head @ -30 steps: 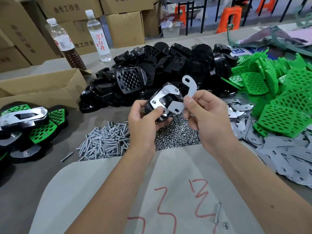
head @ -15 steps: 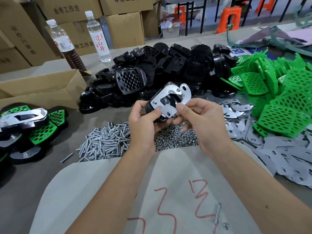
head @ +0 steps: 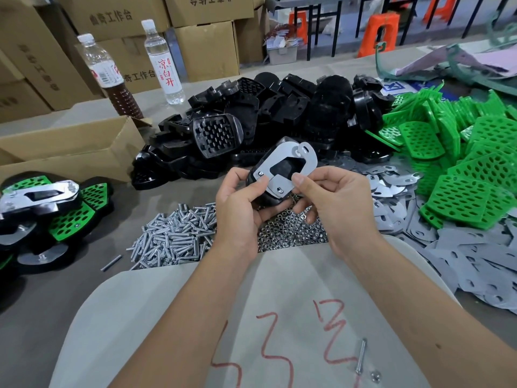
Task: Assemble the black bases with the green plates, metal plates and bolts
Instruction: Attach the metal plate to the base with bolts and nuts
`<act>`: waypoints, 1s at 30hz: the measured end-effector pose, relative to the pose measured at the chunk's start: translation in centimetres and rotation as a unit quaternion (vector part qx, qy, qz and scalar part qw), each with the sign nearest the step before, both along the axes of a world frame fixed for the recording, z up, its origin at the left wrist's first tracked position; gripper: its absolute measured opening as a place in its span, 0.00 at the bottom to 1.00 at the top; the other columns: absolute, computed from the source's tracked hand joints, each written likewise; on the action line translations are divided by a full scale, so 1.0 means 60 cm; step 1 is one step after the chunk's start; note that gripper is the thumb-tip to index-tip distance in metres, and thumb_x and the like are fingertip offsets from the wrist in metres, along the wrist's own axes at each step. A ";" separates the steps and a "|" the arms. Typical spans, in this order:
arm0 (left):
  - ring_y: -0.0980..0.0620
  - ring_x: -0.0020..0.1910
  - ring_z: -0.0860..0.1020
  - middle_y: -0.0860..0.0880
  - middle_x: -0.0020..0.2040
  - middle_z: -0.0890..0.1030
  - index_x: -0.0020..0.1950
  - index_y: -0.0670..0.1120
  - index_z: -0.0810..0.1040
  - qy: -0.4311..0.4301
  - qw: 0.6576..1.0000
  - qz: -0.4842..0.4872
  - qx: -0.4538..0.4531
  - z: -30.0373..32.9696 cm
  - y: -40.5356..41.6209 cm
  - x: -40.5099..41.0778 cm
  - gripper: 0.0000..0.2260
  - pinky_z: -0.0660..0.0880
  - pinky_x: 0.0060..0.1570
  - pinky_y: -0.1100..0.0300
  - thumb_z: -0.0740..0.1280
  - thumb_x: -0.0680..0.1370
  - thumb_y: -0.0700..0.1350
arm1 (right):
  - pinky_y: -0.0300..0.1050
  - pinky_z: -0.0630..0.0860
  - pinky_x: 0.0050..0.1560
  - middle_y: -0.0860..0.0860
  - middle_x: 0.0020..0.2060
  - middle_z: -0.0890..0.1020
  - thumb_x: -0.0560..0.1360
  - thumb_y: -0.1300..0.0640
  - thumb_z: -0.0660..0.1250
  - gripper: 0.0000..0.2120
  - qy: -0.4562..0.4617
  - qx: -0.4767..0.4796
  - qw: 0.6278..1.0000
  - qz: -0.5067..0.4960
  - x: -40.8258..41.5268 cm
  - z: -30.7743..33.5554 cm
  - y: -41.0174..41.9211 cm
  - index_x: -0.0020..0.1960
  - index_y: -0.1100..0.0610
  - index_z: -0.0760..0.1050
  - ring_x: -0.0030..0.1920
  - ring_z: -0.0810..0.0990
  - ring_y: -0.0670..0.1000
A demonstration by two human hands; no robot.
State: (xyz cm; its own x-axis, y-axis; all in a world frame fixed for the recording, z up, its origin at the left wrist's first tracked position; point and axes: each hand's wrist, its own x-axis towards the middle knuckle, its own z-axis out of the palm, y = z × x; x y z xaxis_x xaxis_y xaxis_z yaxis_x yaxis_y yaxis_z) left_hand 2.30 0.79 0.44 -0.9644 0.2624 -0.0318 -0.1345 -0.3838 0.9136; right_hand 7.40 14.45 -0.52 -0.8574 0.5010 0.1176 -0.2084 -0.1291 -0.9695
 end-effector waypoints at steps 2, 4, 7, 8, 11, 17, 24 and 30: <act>0.41 0.47 0.85 0.38 0.50 0.84 0.44 0.43 0.76 0.005 1.000 0.002 -0.009 -0.001 0.001 0.000 0.08 0.84 0.44 0.46 0.66 0.81 0.34 | 0.39 0.70 0.21 0.57 0.32 0.84 0.76 0.60 0.77 0.09 -0.008 0.017 1.000 -0.014 -0.002 -0.003 0.001 0.39 0.61 0.81 0.25 0.78 0.51; 0.42 0.47 0.85 0.38 0.50 0.84 0.45 0.42 0.76 0.007 1.000 0.004 -0.010 -0.002 0.002 0.000 0.06 0.84 0.44 0.47 0.67 0.81 0.34 | 0.38 0.69 0.21 0.57 0.31 0.83 0.76 0.59 0.77 0.11 -0.015 0.029 0.999 -0.023 -0.003 -0.006 0.003 0.37 0.59 0.81 0.23 0.76 0.50; 0.43 0.46 0.85 0.38 0.52 0.84 0.46 0.42 0.76 0.009 1.000 0.004 -0.008 -0.004 0.003 -0.001 0.05 0.83 0.43 0.47 0.67 0.81 0.34 | 0.38 0.67 0.21 0.55 0.29 0.82 0.76 0.57 0.78 0.12 -0.028 0.042 0.998 -0.030 -0.003 -0.007 0.003 0.35 0.56 0.80 0.22 0.74 0.49; 0.43 0.47 0.85 0.37 0.52 0.84 0.47 0.42 0.76 0.010 1.000 0.003 -0.008 -0.005 0.003 -0.001 0.05 0.83 0.43 0.48 0.67 0.81 0.34 | 0.38 0.66 0.21 0.55 0.28 0.81 0.76 0.57 0.78 0.13 -0.033 0.044 0.998 -0.029 -0.003 -0.006 0.004 0.34 0.55 0.80 0.22 0.74 0.49; 0.42 0.47 0.85 0.37 0.52 0.84 0.46 0.43 0.77 0.015 1.000 0.003 -0.014 -0.008 0.003 -0.003 0.06 0.83 0.43 0.48 0.67 0.81 0.34 | 0.38 0.65 0.22 0.53 0.27 0.81 0.76 0.56 0.78 0.13 -0.054 0.056 0.997 -0.018 -0.004 -0.006 0.009 0.35 0.57 0.80 0.21 0.73 0.49; 0.44 0.46 0.85 0.43 0.48 0.86 0.41 0.49 0.82 0.049 0.998 -0.006 -0.025 -0.013 0.003 -0.005 0.13 0.84 0.44 0.48 0.68 0.80 0.34 | 0.37 0.64 0.21 0.51 0.26 0.80 0.75 0.54 0.79 0.14 -0.096 0.058 0.994 -0.008 -0.002 0.001 0.016 0.35 0.57 0.79 0.21 0.73 0.49; 0.47 0.47 0.86 0.42 0.51 0.86 0.56 0.41 0.82 0.046 0.999 0.008 -0.018 -0.018 0.009 -0.006 0.04 0.84 0.42 0.54 0.68 0.83 0.37 | 0.36 0.63 0.21 0.52 0.23 0.74 0.66 0.49 0.85 0.22 -0.116 0.024 0.992 -0.034 -0.002 0.004 0.024 0.31 0.54 0.72 0.21 0.70 0.48; 0.51 0.43 0.85 0.46 0.49 0.86 0.58 0.41 0.82 0.026 0.999 0.032 -0.025 -0.019 0.014 -0.007 0.06 0.82 0.39 0.58 0.67 0.84 0.38 | 0.38 0.66 0.23 0.48 0.42 0.85 0.76 0.54 0.77 0.13 -0.032 -0.008 0.999 0.008 -0.004 0.006 0.049 0.58 0.54 0.81 0.31 0.77 0.48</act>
